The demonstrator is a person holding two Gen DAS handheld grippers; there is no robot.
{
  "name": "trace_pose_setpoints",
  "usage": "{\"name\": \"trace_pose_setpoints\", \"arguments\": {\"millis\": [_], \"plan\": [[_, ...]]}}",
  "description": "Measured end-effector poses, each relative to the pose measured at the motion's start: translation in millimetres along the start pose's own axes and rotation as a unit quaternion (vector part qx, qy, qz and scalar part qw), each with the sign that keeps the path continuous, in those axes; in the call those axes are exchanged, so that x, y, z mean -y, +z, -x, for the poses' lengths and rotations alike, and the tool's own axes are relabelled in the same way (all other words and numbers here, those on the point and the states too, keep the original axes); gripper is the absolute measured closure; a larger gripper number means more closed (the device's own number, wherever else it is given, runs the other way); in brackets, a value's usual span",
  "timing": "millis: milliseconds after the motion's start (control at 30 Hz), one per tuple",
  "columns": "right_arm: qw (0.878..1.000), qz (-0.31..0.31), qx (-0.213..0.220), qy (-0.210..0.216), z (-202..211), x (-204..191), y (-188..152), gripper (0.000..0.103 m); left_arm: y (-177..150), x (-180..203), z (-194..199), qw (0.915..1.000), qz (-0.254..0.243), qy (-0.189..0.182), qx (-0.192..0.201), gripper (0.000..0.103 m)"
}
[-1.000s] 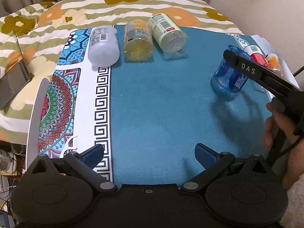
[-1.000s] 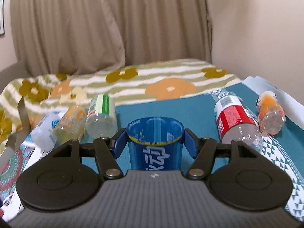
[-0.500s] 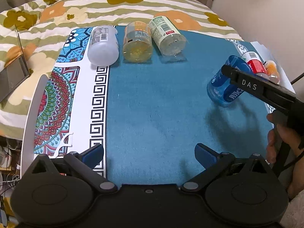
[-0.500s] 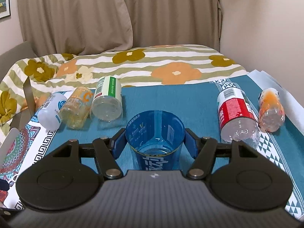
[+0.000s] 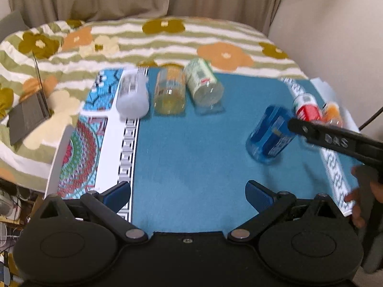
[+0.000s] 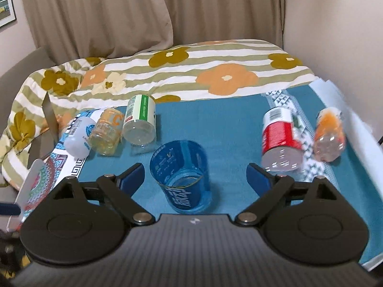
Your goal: Flip cup upright
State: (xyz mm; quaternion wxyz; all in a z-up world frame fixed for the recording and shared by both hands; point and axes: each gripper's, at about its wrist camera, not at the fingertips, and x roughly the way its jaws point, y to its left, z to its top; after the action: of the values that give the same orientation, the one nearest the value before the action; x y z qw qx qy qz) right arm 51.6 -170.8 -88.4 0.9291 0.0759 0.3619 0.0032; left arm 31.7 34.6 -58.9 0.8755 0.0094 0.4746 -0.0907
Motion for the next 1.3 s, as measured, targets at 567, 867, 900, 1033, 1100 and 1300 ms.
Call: {"name": "trace_pose_setpoints", "arguments": {"millis": [567, 867, 900, 1033, 1100, 1300], "plan": [[0.996, 0.028, -0.071, -0.037, 76.5, 50.1, 17.1, 0.0, 10.7, 41.4, 51.0, 0.9937, -0.008, 0.032, 0.107, 0.0], [0.995, 0.029, -0.08, -0.044, 79.2, 56.5, 4.4, 0.0, -0.7, 53.4, 51.3, 0.9922, -0.022, 0.035, 0.117, 0.0], [0.995, 0.029, -0.08, -0.043, 79.1, 56.5, 4.2, 0.0, -1.4, 54.0, 51.3, 0.9922, -0.023, 0.035, 0.117, 0.0], [0.995, 0.029, -0.08, -0.044, 78.8, 56.9, 4.1, 0.0, -1.5, 55.9, 52.9, 0.9917, -0.027, 0.038, 0.12, 0.0], [0.995, 0.028, -0.08, -0.045, 78.2, 57.4, 3.9, 0.0, -1.0, 56.8, 53.0, 0.9914, -0.029, 0.039, 0.121, 0.0], [0.995, 0.024, -0.08, -0.047, 76.9, 59.5, 4.2, 0.0, 0.7, 58.9, 52.2, 0.9909, -0.036, 0.041, 0.123, 0.0]]}}
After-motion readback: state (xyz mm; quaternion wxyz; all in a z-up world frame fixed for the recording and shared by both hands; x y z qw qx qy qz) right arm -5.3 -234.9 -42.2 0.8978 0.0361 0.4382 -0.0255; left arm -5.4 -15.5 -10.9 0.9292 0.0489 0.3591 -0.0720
